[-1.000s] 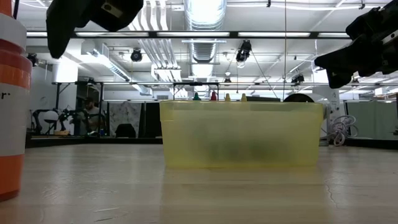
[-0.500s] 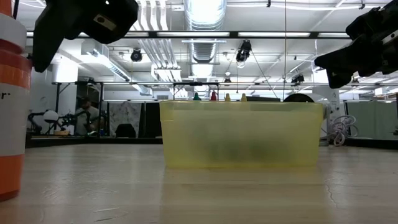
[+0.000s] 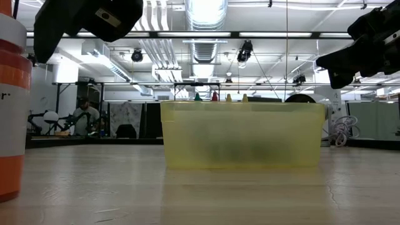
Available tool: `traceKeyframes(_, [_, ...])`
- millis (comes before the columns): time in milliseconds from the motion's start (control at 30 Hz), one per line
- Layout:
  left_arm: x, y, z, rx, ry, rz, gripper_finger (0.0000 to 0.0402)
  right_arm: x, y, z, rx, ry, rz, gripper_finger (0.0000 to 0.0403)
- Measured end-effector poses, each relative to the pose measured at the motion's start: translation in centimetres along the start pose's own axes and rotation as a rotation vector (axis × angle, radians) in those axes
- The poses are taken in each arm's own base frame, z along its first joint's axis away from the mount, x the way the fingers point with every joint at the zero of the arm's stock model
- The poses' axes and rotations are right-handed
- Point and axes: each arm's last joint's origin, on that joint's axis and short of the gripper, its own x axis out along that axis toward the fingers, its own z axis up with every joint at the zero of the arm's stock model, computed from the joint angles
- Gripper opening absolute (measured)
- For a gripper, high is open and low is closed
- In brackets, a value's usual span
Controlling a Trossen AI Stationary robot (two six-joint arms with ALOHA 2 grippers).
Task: Pick & Place food coloring
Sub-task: Put the large orange food coloring bottle into the yellow bin
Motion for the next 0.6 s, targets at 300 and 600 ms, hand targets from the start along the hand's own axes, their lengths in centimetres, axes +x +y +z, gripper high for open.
traceKeyframes(300, [0.02, 0.07, -0.08, -0.001, 0.005, 0.004, 0.0099, 0.00, 0.00, 0.01, 0.000, 0.000, 0.000, 0.0013])
traceKeyframes(600, [-0.16, 0.27, -0.13, -0.007, 0.026, 0.007, 0.0092, 0.00, 0.00, 0.00, 0.000, 0.000, 0.000, 0.0013])
